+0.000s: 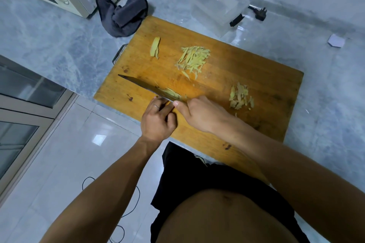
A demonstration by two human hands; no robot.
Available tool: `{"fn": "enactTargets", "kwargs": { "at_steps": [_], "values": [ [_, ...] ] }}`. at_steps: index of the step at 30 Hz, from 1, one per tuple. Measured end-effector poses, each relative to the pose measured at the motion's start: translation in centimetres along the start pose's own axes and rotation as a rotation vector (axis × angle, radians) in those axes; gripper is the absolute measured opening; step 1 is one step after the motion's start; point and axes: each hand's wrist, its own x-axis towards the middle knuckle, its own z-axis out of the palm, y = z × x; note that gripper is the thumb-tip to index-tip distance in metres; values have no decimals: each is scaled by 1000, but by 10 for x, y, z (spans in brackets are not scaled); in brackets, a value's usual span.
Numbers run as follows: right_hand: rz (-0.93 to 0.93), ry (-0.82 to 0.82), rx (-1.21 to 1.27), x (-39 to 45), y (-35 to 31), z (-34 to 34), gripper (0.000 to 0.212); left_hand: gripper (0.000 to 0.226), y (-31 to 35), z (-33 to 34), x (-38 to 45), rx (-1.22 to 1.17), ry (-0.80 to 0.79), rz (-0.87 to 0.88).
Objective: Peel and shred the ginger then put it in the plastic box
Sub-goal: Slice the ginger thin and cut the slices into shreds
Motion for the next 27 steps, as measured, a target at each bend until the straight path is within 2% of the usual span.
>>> {"fn": "enactTargets", "kwargs": {
  "at_steps": [27],
  "values": [
    [-10,12,-4,-9,0,-2,65,31,0,-2,1,9,6,12]
  ]
}}
